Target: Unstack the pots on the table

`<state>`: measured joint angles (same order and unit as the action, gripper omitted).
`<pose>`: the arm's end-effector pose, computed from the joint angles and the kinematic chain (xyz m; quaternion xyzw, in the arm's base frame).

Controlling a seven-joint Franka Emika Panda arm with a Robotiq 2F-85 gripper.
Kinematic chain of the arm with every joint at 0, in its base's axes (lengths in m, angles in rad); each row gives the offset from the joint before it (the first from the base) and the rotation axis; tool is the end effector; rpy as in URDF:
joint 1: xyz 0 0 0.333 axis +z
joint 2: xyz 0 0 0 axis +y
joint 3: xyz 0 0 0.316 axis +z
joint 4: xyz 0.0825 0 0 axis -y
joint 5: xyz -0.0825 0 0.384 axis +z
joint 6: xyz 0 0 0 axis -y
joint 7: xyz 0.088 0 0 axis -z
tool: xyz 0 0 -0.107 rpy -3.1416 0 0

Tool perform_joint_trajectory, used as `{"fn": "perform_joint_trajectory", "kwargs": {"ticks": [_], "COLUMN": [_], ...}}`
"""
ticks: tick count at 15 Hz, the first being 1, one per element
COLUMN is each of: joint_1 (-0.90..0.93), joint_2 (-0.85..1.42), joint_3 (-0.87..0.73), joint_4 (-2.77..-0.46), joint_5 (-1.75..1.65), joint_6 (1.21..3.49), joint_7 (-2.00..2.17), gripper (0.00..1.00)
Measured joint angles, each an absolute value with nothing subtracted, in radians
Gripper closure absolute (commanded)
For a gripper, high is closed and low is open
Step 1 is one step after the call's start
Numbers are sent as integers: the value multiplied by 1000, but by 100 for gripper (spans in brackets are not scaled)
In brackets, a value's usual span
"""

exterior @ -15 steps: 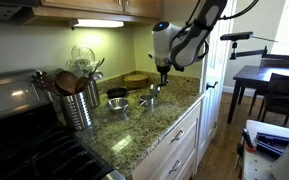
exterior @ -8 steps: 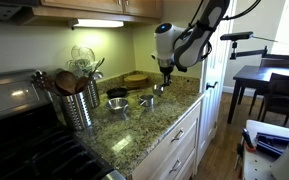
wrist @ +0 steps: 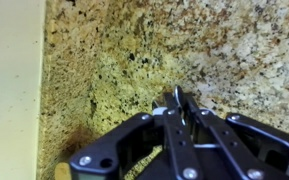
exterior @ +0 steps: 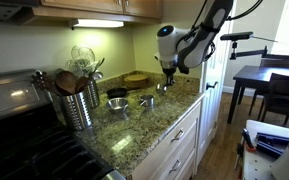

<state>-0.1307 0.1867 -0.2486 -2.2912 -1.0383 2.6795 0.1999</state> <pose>0.5087 -0.1741 0.2817 0.9414 0.1604 0.0549 0.2915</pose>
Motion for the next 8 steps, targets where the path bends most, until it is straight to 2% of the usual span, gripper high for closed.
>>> {"fn": "perform_joint_trajectory", "kwargs": {"ticks": [8], "joint_1": [-126], "joint_2": [190], "joint_3": [-211], "joint_4": [-2321], "joint_5": [-1133], "joint_6": [2627], "joint_7": [377], "gripper": [92]}}
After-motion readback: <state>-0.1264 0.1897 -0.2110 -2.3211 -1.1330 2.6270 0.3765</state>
